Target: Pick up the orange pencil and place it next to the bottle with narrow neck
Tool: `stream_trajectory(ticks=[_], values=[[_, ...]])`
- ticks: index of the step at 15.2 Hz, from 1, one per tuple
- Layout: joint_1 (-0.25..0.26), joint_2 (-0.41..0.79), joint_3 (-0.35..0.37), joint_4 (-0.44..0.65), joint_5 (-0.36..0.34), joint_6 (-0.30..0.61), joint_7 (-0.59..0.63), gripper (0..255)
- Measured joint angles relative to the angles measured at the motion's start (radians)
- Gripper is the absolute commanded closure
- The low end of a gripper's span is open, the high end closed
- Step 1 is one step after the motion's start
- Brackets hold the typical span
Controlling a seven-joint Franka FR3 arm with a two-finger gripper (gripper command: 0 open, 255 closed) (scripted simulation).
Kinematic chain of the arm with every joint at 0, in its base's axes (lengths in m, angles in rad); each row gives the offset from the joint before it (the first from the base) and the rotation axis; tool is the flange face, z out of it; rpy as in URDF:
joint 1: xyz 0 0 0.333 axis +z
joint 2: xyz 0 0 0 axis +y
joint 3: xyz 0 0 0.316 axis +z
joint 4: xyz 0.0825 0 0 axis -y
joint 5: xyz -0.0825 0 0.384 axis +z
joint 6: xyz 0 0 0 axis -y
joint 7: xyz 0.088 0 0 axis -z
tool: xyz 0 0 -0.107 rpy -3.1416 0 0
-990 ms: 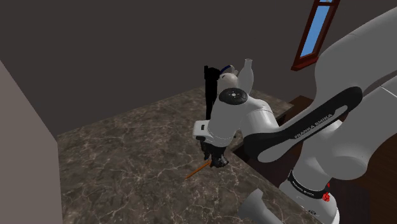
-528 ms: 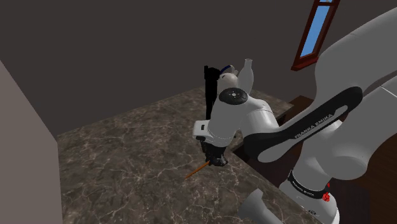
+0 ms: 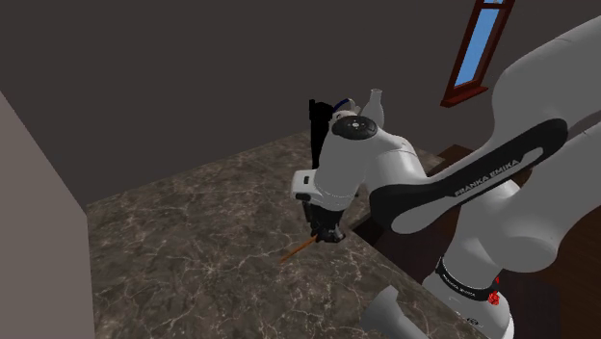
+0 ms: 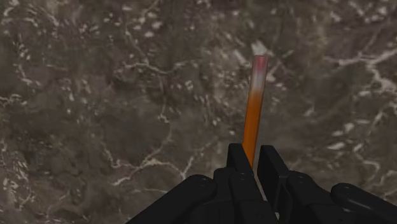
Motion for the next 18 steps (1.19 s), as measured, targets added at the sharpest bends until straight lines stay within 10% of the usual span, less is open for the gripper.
stream_trajectory(ticks=[18], values=[[0.022, -0.126, -0.047, 0.157, 0.024, -0.28, -0.061, 255]])
